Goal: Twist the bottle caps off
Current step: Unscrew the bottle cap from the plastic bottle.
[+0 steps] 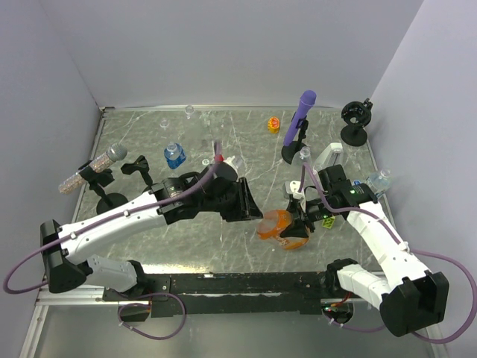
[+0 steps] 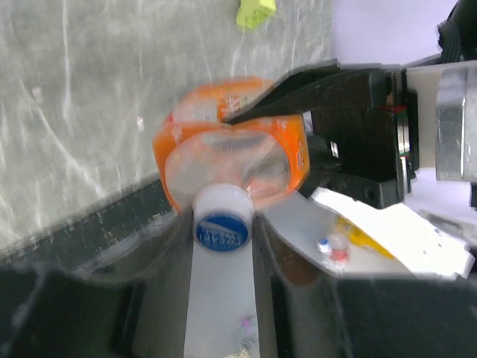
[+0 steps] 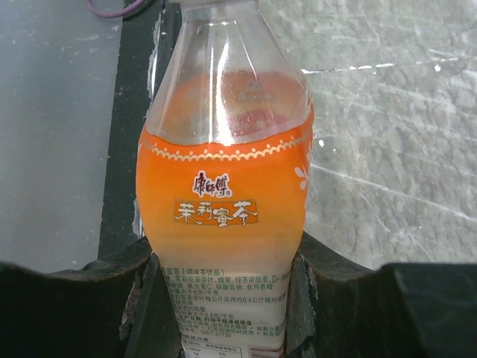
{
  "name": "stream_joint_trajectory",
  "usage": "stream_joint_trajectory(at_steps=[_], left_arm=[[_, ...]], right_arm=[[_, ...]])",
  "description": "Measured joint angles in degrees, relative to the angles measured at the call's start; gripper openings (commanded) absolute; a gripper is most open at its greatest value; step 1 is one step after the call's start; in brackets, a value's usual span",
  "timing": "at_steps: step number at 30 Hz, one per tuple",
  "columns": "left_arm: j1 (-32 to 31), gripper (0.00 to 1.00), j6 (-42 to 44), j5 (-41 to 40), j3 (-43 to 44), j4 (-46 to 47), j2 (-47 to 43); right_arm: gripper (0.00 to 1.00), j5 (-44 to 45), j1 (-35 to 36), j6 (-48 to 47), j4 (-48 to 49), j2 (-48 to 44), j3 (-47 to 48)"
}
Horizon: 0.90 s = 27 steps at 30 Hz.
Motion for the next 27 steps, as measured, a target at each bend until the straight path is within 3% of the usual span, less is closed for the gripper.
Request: stream_joint_trajectory(at_steps=[1, 4, 5, 7, 12, 19, 24, 27], left_arm=[[-0.13, 0.22, -0.94, -0.28, 0.81, -1.11, 0.24], [-0.42, 0.74, -1.9, -0.92, 1.51, -2.12, 0.07], [-0.5, 0.85, -1.46, -0.85, 1.46, -1.97, -0.2], [-0.83, 0.98, 0.61, -0.37, 1.27, -0.7, -1.42], [-1.18, 0.97, 10.21, 1.51, -4.09, 4.52, -11.74], [-1.2, 0.96, 38.25, 11.26, -13.09, 15.85, -22.27], [-0.96, 0.99, 62.45, 15.1, -20.06, 19.91, -22.64], [1.38, 0.89, 70.66, 17.57, -19.32, 20.98, -19.23]], right_arm=[[0.19, -0.11, 0.0, -0.02, 0.11, -0.04, 0.0], [0.19, -0.68, 0.02, -0.02, 0.24, -0.31, 0.0], [0.19, -0.9, 0.02, 0.02, 0.24, -0.35, 0.0], [0.19, -0.87, 0.02, 0.02, 0.61, -0.37, 0.0], [0.19, -0.87, 0.02, 0.0, 0.68, -0.37, 0.0], [0.19, -0.87, 0.07, -0.02, 0.68, -0.37, 0.0], [0.19, -0.87, 0.13, -0.04, 0.66, -0.37, 0.0], [0.19, -0.87, 0.13, -0.04, 0.66, -0.37, 0.0]])
